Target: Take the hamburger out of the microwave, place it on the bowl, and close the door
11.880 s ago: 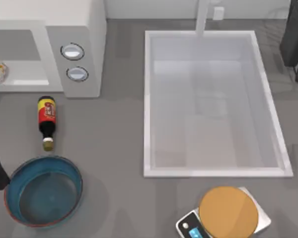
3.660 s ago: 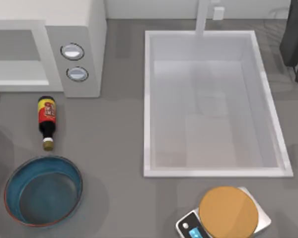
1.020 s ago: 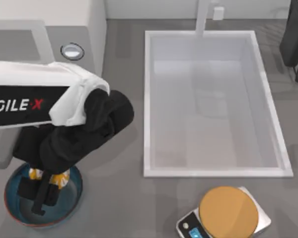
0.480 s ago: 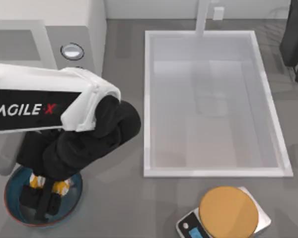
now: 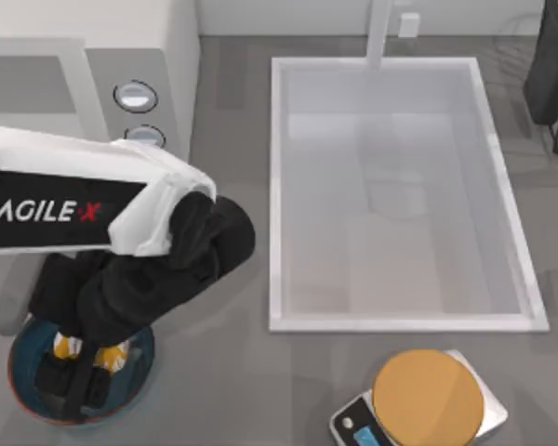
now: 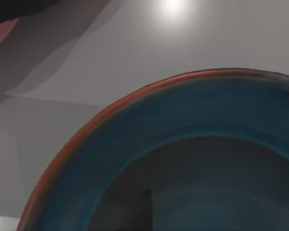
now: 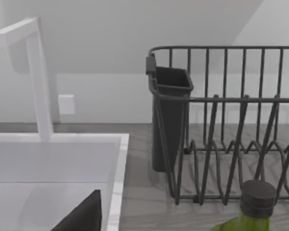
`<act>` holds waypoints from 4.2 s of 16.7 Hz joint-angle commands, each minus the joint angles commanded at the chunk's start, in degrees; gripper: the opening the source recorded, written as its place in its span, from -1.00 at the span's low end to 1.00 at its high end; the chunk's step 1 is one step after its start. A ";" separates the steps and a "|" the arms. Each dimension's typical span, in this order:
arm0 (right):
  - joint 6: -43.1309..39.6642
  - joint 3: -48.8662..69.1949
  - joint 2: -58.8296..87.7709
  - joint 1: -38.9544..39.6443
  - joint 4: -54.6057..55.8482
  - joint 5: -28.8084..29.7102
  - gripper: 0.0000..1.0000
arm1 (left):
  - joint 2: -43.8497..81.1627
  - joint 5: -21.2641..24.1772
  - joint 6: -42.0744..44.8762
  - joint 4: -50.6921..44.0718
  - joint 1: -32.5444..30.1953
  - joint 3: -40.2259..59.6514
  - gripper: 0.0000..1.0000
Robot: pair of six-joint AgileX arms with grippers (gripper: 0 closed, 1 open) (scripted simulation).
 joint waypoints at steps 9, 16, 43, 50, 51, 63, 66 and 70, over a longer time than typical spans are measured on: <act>0.00 0.00 0.00 0.00 0.00 0.00 1.00 | 1.61 -0.82 2.06 6.55 1.82 -3.89 -1.00; 0.00 0.00 0.00 0.00 0.00 0.00 1.00 | 1.95 -0.68 2.11 6.77 1.85 -4.18 -0.70; 0.00 0.00 0.00 0.00 0.00 0.00 1.00 | -9.67 2.10 14.21 12.29 5.55 -9.24 1.00; 0.00 0.00 0.00 0.00 0.00 0.00 1.00 | -42.63 11.97 53.63 29.42 16.05 -26.22 1.00; 0.00 0.00 0.00 0.00 0.00 0.00 1.00 | -48.31 13.64 60.78 32.35 17.85 -29.10 1.00; 0.00 0.00 0.00 0.00 0.00 0.00 1.00 | -104.39 30.57 123.93 62.31 36.42 -58.35 1.00; 0.00 0.00 0.00 0.00 0.00 0.00 1.00 | -107.33 31.74 127.07 64.42 37.73 -60.39 1.00; 0.00 0.00 0.00 0.00 0.00 0.00 1.00 | -107.33 31.74 127.07 64.42 37.73 -60.39 1.00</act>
